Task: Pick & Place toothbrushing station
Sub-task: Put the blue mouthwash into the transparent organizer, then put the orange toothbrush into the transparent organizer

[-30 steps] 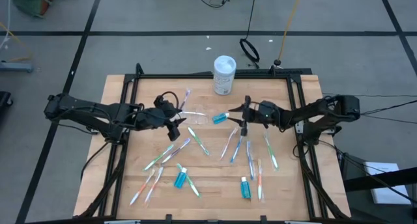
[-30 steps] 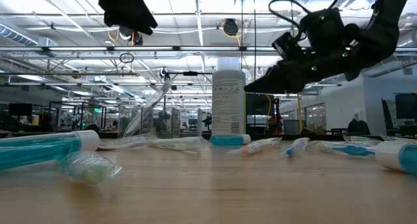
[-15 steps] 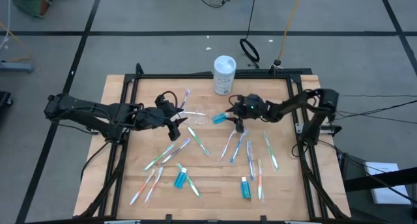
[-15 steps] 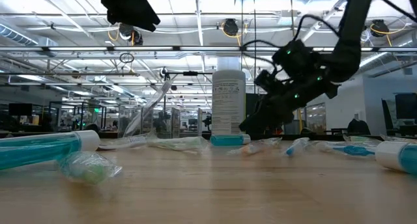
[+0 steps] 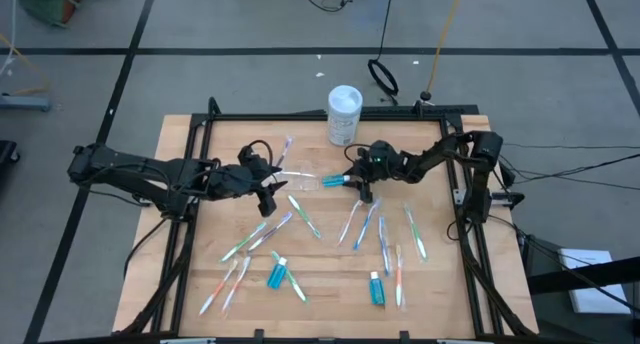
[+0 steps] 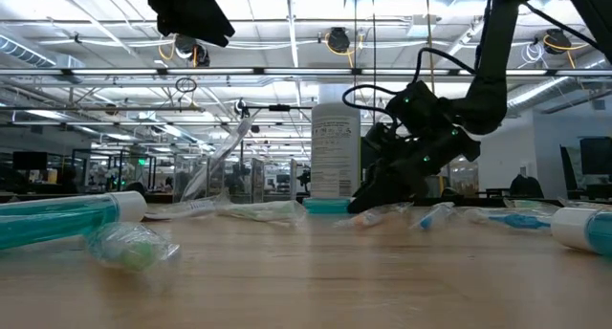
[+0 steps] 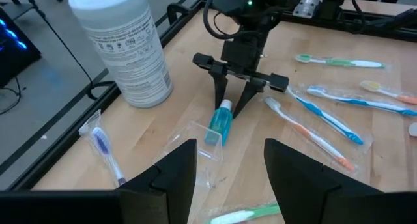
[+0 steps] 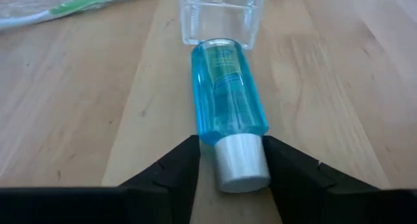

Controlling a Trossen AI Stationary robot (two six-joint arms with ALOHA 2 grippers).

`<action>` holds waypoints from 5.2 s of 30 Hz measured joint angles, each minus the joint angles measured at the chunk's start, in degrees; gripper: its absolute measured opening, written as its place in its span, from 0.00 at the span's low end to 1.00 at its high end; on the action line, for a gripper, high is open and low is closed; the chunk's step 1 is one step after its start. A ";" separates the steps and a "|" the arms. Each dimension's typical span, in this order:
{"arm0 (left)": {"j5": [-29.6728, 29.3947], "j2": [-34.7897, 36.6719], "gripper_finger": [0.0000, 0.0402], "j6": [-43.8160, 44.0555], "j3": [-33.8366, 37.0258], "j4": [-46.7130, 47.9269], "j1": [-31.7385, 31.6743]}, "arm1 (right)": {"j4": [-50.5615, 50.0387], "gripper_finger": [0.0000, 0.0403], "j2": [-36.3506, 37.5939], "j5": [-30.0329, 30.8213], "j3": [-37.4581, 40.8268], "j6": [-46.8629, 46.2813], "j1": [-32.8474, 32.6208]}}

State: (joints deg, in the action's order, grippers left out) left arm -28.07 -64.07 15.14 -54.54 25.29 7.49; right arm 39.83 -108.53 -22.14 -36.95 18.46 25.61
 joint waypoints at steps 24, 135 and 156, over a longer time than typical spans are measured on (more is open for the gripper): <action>-0.46 0.01 0.46 -4.96 0.00 0.07 -0.02 | -5.92 0.22 11.81 21.25 0.00 25.09 -6.19; -0.49 7.71 0.46 -7.48 0.02 1.01 -6.38 | -33.01 0.26 5.44 27.19 -11.50 -49.48 -19.41; -0.42 7.71 0.46 -7.34 0.02 2.28 -6.36 | 8.24 0.00 12.16 27.73 -11.26 -25.51 -18.55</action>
State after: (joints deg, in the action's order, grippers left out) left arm -28.49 -56.36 7.79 -54.52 27.57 1.13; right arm 48.08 -96.38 5.58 -48.20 -7.05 7.06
